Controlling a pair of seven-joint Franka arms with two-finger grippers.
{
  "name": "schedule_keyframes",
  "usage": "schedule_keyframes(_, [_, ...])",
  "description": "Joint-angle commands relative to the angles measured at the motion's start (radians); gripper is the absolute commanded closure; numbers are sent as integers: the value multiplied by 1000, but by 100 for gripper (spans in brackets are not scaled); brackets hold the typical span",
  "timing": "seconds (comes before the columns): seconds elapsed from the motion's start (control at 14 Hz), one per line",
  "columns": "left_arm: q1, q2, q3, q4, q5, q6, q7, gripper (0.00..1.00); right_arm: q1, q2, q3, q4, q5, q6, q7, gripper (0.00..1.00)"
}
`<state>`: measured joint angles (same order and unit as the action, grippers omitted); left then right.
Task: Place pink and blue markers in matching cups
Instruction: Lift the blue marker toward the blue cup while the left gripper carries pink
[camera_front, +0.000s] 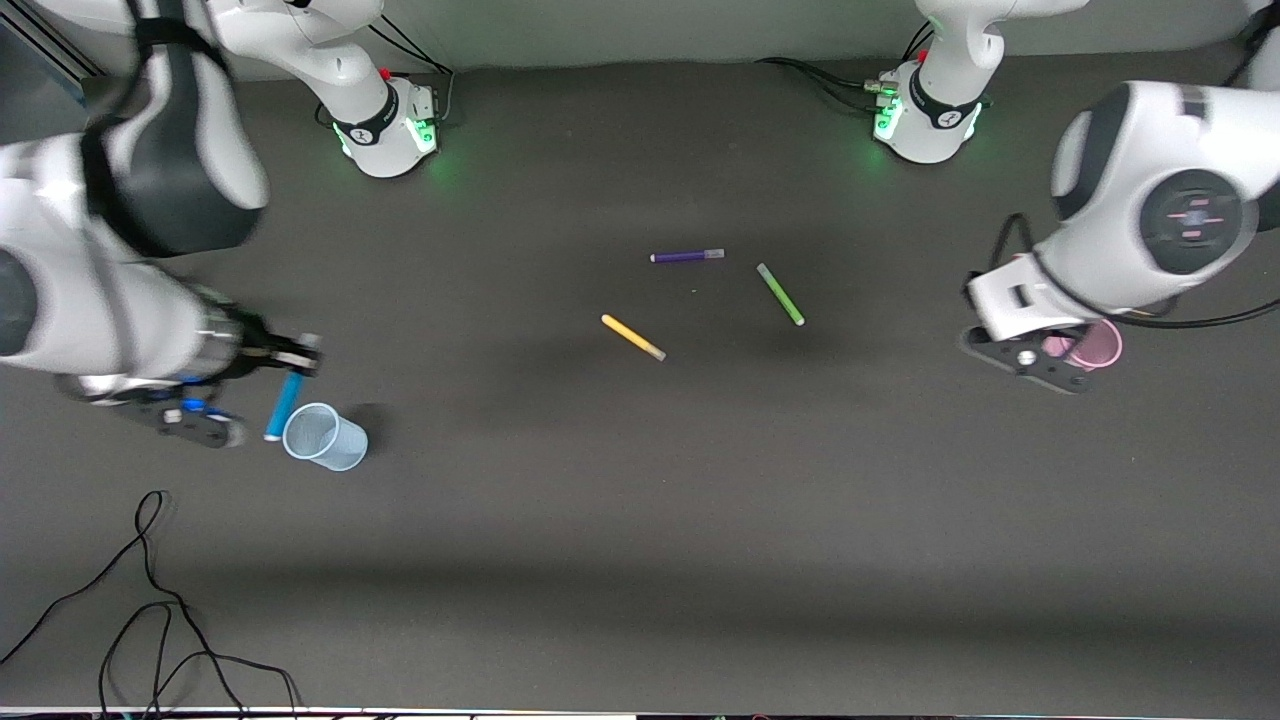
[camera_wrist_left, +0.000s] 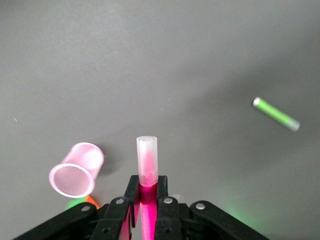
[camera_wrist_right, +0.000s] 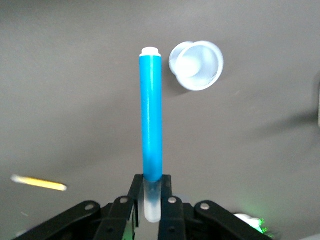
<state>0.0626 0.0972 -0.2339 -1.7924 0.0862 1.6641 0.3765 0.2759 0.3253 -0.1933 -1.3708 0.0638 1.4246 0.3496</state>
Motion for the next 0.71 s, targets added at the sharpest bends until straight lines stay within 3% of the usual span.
schedule_keyframes(0.0, [95,-71,-8,-93,-75,67,281,100,-6,-9,-78,-14,10,-18,-254,84])
schedule_keyframes(0.21, [186,-114,-7,-169,-157,114,512,100,-20,15,-136,-19,14,-18,-457,84])
schedule_keyframes(0.43, [258,-137,-5,-220,-183,147,721,100,-37,41,-137,-17,33,-56,-508,84])
schedule_keyframes(0.64, [408,-116,1,-281,-331,196,1014,100,-78,86,-137,-10,114,-78,-511,84])
